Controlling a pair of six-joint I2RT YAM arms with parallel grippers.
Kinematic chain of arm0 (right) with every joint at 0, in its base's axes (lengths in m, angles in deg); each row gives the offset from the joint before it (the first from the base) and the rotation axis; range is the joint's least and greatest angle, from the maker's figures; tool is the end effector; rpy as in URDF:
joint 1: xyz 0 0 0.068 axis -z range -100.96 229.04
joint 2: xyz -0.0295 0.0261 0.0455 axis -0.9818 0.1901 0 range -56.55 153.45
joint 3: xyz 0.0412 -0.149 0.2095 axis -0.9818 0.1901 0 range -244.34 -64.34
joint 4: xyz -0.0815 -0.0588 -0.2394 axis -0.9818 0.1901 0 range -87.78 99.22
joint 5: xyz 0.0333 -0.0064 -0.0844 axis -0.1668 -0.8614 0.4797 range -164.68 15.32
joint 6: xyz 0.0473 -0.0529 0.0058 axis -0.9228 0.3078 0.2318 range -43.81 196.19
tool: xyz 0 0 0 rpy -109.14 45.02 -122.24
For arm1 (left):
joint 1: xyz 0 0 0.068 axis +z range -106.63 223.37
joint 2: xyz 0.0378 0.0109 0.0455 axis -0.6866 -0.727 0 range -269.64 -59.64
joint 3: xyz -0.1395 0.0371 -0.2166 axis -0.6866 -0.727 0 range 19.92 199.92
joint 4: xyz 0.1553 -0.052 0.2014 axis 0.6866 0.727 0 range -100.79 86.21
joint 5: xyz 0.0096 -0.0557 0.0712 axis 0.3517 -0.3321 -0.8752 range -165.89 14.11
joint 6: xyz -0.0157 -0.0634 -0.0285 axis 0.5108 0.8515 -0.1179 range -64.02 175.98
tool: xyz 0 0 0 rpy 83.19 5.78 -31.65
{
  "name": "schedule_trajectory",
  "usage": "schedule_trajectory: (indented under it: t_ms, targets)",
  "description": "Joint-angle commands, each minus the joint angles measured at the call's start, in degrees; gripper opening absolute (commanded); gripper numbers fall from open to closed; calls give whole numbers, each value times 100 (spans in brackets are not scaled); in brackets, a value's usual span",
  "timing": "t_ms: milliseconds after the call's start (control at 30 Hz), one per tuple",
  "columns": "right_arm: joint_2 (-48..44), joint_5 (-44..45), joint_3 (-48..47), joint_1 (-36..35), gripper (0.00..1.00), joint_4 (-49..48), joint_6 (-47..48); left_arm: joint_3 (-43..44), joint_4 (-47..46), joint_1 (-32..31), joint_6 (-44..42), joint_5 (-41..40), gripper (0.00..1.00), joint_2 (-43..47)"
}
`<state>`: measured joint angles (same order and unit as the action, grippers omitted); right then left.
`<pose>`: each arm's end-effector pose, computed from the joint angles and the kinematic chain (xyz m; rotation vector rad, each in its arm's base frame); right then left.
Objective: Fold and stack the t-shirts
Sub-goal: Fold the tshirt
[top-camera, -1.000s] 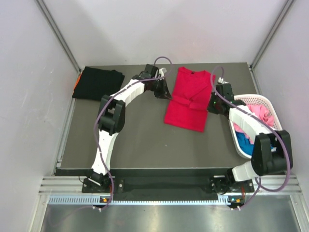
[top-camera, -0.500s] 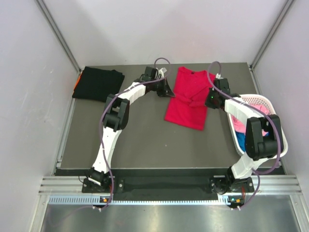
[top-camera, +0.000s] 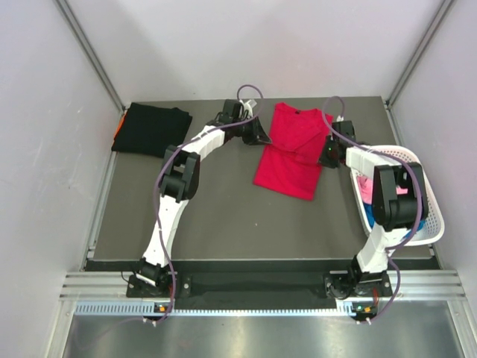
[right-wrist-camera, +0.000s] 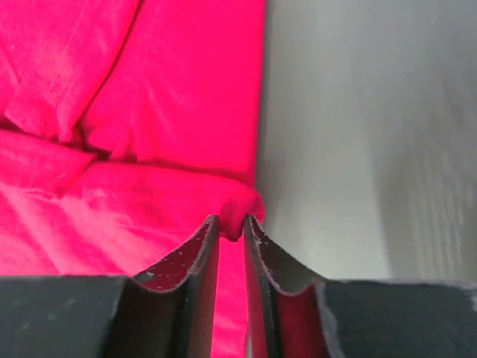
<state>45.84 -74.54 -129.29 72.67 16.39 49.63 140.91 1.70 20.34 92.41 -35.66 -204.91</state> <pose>0.3834 0.0428 0.1548 0.4372 2.4488 0.2426 0.5076 -0.2569 0.1401 0.1529 2.3646 -1.3203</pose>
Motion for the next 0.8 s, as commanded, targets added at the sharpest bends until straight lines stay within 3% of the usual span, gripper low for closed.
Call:
schedule_trajectory:
  t_ms: [0,200,333,467,633,767]
  targets:
    - [97,-172,-439,101,21,-205,125,188,-125,114,-372,-339,24,209]
    - [-254,-128,-642,92,27,-29,204,-189,385,237,-452,-1262,22,877]
    - [-491,-207,-528,84,26,138,240,-1005,325,228,-531,-966,23,1404]
    - [-667,-269,-273,75,26,94,231,-2427,-158,176,-645,-613,27,2150]
    - [-755,-409,-203,-30,26,200,231,-3176,-536,123,-733,-25,28,2345]
    - [-799,-418,87,-311,24,69,117,-3485,-731,-43,-882,-128,31,2504]
